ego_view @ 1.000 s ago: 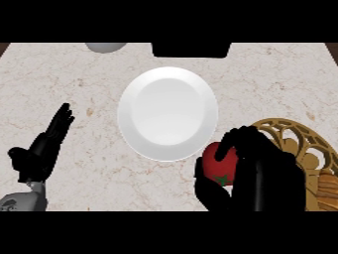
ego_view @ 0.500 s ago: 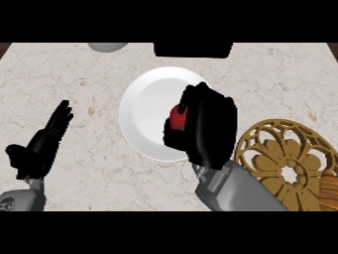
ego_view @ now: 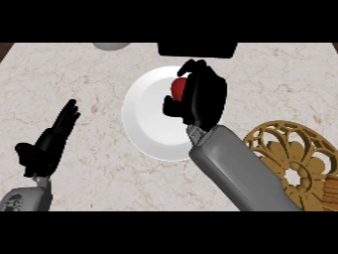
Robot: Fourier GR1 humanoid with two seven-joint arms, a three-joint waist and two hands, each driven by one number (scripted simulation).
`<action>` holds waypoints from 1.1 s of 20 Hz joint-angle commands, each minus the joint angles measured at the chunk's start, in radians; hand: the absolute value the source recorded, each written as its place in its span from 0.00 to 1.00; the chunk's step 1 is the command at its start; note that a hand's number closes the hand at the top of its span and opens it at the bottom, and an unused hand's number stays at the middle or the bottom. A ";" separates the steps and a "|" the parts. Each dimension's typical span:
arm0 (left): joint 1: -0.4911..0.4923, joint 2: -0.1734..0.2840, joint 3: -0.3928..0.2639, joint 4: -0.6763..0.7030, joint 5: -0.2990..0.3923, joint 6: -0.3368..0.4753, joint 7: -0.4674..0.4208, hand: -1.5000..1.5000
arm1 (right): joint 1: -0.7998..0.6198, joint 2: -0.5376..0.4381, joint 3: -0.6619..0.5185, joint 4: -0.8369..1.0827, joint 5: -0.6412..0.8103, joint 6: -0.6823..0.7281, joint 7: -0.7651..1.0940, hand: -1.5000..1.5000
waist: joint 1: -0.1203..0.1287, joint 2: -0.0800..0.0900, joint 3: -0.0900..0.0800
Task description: Pick the tomato from the placemat and place it in the plate
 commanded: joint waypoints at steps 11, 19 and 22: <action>0.002 -0.008 0.000 0.015 -0.011 0.006 -0.009 0.50 | -0.012 0.007 -0.062 0.143 -0.096 -0.561 0.059 0.00 | -0.013 -0.006 0.001; 0.038 0.020 0.045 0.020 0.013 -0.005 -0.020 0.50 | 0.240 0.008 -0.065 -0.123 -0.193 -0.744 -0.068 0.00 | -0.061 -0.015 0.001; 0.069 0.044 0.065 0.017 0.022 -0.025 -0.041 0.50 | 0.431 -0.053 -0.025 -0.305 -0.229 -0.723 -0.171 0.00 | -0.066 -0.016 0.001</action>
